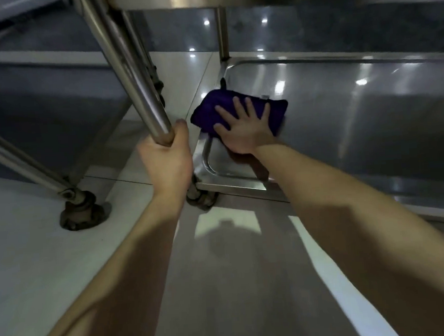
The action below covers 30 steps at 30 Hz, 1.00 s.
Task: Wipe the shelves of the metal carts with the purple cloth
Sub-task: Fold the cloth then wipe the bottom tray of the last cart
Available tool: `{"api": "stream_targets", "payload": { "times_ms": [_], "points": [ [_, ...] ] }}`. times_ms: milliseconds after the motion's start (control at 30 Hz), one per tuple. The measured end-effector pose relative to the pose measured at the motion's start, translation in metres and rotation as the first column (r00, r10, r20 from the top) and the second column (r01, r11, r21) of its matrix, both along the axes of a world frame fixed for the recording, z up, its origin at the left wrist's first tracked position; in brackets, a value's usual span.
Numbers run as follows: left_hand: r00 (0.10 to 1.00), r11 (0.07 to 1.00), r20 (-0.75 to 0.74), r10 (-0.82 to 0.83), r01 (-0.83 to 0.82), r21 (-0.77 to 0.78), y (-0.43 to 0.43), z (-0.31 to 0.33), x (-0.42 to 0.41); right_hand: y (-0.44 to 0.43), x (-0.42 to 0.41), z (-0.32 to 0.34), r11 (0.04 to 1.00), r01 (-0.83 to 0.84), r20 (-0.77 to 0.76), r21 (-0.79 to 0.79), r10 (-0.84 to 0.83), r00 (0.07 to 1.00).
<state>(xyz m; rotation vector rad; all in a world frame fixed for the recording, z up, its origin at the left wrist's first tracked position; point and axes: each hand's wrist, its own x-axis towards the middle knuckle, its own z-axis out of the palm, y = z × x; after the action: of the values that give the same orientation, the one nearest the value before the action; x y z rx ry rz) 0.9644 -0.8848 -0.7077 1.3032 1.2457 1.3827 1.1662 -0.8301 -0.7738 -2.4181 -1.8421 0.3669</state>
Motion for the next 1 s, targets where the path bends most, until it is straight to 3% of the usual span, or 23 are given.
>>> {"api": "stream_targets", "payload": {
  "times_ms": [167, 300, 367, 400, 467, 533, 567, 633, 700, 767, 867, 1000],
  "points": [
    [0.999, 0.997, -0.044, -0.007, 0.003, -0.081, -0.005, 0.007, -0.003, -0.078, -0.02, 0.001, 0.991, -0.126, -0.024, -0.055, 0.125, 0.992],
    [0.988, 0.984, -0.105, -0.117, 0.1, -0.149, -0.004, 0.015, -0.013, -0.138, 0.006, 0.007, 0.987, -0.115, -0.102, -0.112, 0.104, 0.989],
    [0.989, 0.983, -0.14, -0.056, 0.03, -0.179, -0.009, 0.015, -0.015, -0.17, 0.034, 0.008, 0.992, -0.06, -0.096, -0.108, 0.05, 0.994],
    [0.98, 0.983, -0.193, 0.052, -0.084, -0.163, -0.016, 0.013, -0.015, -0.186, 0.051, 0.007, 0.994, -0.014, -0.081, -0.104, 0.006, 0.997],
    [0.905, 0.967, -0.347, 0.247, -0.254, 0.026, -0.044, 0.003, -0.013, -0.214, 0.082, 0.006, 0.991, 0.083, -0.042, -0.107, -0.087, 0.995],
    [0.834, 0.972, -0.536, 0.132, -0.002, 0.235, -0.076, -0.011, 0.0, -0.229, 0.098, 0.005, 0.985, 0.128, -0.012, -0.115, -0.13, 0.991],
    [0.764, 0.955, -0.645, 0.012, 0.182, 0.234, -0.087, -0.016, 0.009, -0.231, 0.101, 0.005, 0.985, 0.133, -0.007, -0.114, -0.134, 0.991],
    [0.528, 0.907, -0.824, -0.208, 0.418, 0.039, -0.092, -0.017, 0.034, -0.231, 0.099, 0.005, 0.986, 0.13, -0.007, -0.108, -0.131, 0.991],
    [0.269, 0.873, -0.904, -0.332, 0.452, -0.186, -0.081, -0.003, 0.053, -0.229, 0.095, 0.006, 0.987, 0.125, -0.012, -0.096, -0.127, 0.992],
    [0.077, 0.855, -0.915, -0.396, 0.395, -0.336, -0.06, 0.01, 0.064, -0.229, 0.094, 0.005, 0.988, 0.129, -0.008, -0.081, -0.13, 0.991],
    [-0.097, 0.808, -0.857, -0.506, 0.295, -0.511, -0.029, 0.026, 0.075, -0.229, 0.097, 0.003, 0.99, 0.123, -0.02, -0.07, -0.125, 0.992],
    [-0.167, 0.76, -0.795, -0.583, 0.233, -0.607, -0.015, 0.025, 0.082, -0.222, 0.122, 0.001, 0.99, 0.128, -0.055, -0.063, -0.132, 0.99]
  ]
}}
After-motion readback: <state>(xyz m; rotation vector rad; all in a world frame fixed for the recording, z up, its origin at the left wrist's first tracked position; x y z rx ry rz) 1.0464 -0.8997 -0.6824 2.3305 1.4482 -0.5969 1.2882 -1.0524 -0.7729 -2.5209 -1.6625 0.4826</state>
